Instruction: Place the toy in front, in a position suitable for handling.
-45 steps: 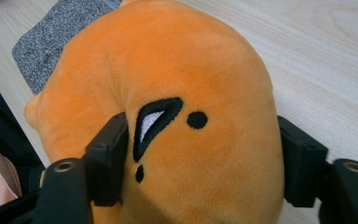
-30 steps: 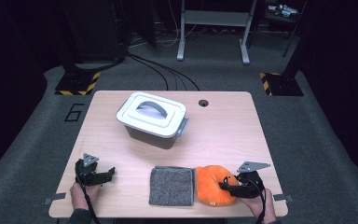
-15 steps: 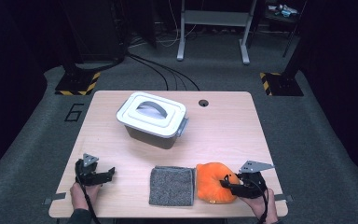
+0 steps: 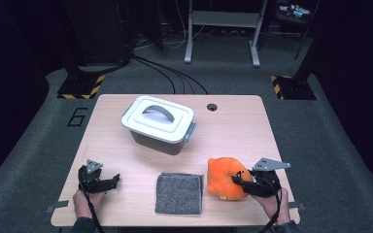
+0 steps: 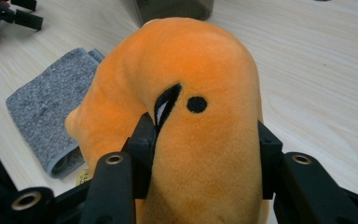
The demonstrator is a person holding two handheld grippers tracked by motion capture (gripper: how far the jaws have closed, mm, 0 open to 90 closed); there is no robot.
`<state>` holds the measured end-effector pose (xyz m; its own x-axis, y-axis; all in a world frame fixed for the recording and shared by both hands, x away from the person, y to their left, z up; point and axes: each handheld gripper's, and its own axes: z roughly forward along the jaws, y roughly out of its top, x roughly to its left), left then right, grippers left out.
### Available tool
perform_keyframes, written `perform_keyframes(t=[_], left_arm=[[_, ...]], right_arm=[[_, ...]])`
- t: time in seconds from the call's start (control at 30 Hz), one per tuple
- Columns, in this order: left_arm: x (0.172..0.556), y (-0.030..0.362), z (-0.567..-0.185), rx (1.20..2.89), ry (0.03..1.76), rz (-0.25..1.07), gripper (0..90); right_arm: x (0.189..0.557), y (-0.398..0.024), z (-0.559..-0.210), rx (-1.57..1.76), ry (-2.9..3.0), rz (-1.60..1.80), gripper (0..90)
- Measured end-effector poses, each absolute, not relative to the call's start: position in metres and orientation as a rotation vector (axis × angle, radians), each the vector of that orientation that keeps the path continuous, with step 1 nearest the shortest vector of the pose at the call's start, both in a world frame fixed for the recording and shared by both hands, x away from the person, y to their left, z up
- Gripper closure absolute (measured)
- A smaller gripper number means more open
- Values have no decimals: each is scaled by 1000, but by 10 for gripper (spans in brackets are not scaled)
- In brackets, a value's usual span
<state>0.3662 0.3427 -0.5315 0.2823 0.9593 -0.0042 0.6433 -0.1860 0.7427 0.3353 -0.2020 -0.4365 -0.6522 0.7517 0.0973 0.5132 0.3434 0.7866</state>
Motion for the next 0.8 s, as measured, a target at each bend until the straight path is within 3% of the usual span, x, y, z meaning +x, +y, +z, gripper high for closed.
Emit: perform_keyframes(t=[0.8], left_arm=[[366, 343, -532, 1916, 1435, 634, 106]], right_arm=[[408, -182, -434, 1134, 2227, 1189, 526]])
